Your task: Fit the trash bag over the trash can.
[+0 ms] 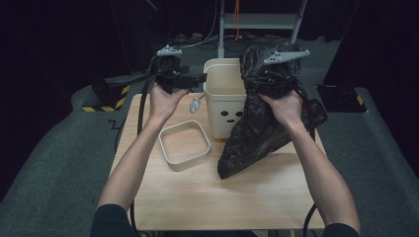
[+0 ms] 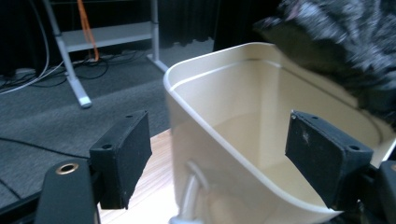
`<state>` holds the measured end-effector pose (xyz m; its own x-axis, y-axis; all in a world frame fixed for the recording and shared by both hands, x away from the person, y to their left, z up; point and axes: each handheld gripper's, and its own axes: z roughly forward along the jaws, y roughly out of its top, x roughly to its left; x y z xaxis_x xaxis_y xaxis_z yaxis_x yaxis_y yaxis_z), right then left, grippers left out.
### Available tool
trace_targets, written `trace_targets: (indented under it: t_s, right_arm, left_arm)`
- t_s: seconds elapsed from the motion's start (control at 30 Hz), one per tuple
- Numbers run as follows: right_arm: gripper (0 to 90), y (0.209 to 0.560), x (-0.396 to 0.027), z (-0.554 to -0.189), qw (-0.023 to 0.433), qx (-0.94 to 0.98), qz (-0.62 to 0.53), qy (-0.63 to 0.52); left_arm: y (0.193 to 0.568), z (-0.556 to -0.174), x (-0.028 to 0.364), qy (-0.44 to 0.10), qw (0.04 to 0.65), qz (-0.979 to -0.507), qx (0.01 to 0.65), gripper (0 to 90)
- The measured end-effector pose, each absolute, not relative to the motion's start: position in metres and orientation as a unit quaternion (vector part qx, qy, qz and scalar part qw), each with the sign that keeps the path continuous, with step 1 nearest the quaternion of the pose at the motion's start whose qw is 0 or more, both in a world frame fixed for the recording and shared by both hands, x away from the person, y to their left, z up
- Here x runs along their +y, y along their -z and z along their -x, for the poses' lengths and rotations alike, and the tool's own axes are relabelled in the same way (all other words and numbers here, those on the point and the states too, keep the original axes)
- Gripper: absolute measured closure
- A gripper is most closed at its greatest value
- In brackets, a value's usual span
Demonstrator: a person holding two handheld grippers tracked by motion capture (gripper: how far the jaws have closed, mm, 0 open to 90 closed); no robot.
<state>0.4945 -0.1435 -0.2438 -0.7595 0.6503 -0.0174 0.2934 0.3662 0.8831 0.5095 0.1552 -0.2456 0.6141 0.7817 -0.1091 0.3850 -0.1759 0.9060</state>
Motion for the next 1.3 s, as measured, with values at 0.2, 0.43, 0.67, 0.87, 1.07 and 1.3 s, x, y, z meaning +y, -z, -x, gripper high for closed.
trace_targets:
  t_s: [0.2,0.43,0.67,0.87,1.07,1.3]
  right_arm:
    - [90.0,0.252,-0.139,-0.495,0.182,0.814,-0.291,-0.469]
    - [90.0,0.242,-0.141,-0.492,0.183,0.803,-0.286,-0.490]
    - [90.0,0.248,-0.127,-0.496,0.185,0.822,-0.279,-0.460]
    - [90.0,0.253,-0.126,-0.496,0.175,0.827,-0.279,-0.455]
    - [90.0,0.255,-0.128,-0.495,0.168,0.833,-0.271,-0.452]
    - [90.0,0.256,-0.127,-0.494,0.167,0.835,-0.264,-0.453]
  left_arm:
    - [0.242,-0.516,0.137,-0.186,0.503,-0.753,0.381,22.3]
    - [0.234,-0.521,0.119,-0.185,0.500,-0.761,0.369,22.4]
    - [0.231,-0.529,0.105,-0.176,0.498,-0.764,0.370,22.5]
    - [0.231,-0.534,0.086,-0.161,0.496,-0.772,0.364,23.3]
    - [0.233,-0.540,0.071,-0.151,0.485,-0.784,0.357,25.6]
    - [0.236,-0.542,0.066,-0.138,0.490,-0.787,0.348,37.9]
